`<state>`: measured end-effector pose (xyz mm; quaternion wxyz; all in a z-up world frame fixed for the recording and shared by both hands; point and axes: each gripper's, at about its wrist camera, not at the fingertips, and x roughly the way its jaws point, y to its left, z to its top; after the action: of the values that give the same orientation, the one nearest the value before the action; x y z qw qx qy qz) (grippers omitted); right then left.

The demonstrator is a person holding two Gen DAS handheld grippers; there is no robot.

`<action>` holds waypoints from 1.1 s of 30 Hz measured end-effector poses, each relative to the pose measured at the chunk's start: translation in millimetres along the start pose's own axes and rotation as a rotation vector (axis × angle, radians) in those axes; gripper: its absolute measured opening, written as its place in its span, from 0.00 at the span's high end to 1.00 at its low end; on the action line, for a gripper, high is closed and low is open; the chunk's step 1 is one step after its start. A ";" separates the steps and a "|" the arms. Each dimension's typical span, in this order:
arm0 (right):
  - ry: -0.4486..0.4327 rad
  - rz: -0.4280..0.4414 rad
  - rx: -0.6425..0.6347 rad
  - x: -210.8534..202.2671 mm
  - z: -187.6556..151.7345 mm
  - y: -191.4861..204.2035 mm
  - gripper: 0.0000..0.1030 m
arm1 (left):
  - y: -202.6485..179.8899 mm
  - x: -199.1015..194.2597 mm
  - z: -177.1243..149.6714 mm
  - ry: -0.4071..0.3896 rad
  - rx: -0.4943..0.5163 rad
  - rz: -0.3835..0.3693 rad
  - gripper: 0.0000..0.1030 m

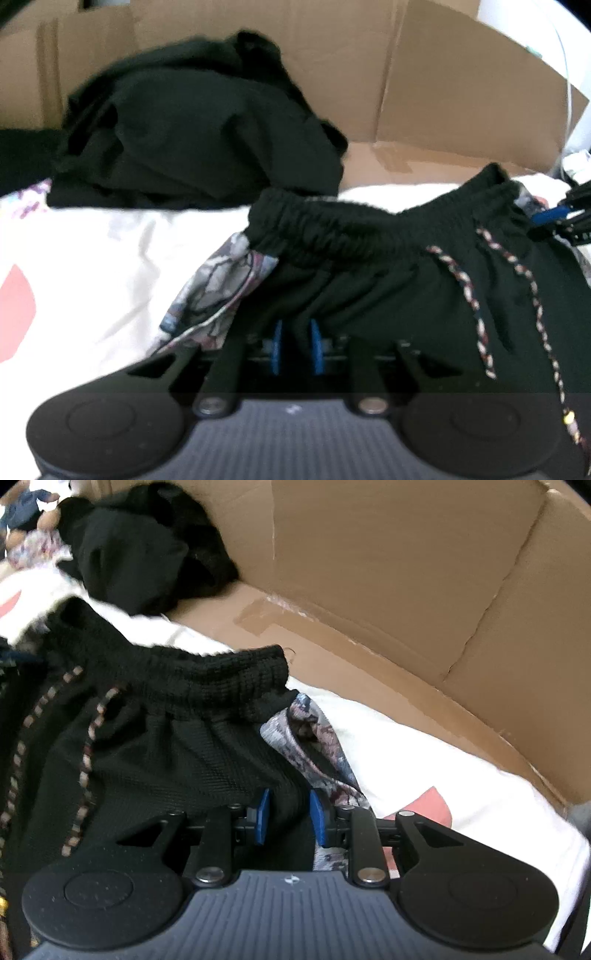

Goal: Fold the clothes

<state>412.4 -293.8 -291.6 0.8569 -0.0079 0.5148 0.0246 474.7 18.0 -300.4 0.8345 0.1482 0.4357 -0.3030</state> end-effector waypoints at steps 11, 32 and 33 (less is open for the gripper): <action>-0.025 0.095 -0.001 -20.7 -32.0 44.0 0.69 | -55.9 -14.2 -16.5 -0.058 -0.034 -0.129 0.82; 0.082 0.064 0.023 -61.6 -132.5 60.2 0.58 | -77.9 -63.1 -118.9 0.078 -0.045 -0.114 0.69; 0.088 0.059 0.007 -68.4 -138.0 63.5 0.56 | -79.4 -68.4 -126.1 0.081 -0.038 -0.107 0.68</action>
<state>255.4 -238.1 -295.3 0.8322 0.0092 0.5523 0.0478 314.1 47.0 -315.9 0.8014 0.1209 0.4819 -0.3329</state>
